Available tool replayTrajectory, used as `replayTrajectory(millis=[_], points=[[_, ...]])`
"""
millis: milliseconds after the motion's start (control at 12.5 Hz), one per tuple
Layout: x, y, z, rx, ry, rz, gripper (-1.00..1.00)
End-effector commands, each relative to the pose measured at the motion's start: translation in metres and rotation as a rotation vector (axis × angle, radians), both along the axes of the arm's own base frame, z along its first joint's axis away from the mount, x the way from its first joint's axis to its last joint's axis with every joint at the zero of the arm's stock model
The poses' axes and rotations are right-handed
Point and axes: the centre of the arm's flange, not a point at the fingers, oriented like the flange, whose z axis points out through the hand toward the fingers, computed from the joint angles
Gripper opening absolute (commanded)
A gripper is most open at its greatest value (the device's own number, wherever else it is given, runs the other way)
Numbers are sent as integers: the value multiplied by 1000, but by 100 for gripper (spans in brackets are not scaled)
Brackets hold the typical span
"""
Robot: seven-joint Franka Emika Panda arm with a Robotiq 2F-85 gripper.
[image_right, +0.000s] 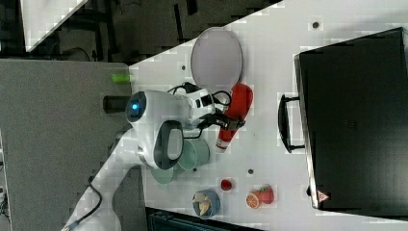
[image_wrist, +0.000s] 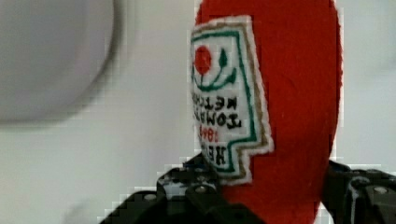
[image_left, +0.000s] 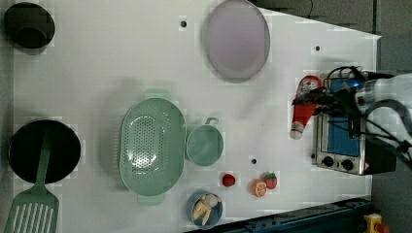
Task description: Pick ketchup from strainer and place it on the table
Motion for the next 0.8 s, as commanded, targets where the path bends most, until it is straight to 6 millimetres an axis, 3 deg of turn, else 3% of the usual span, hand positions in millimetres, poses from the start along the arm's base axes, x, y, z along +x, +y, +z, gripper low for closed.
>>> replayTrajectory(millis=[80,160,320,480,640,800], points=[[-4,37,-33,32,-21,92,18],[-5,36,-44,37,-29,86,25],[-8,31,-56,39,-35,74,66],[-6,33,-46,32,-52,78,100],[3,33,-15,12,-88,69,100],[16,31,37,-23,-136,23,100]])
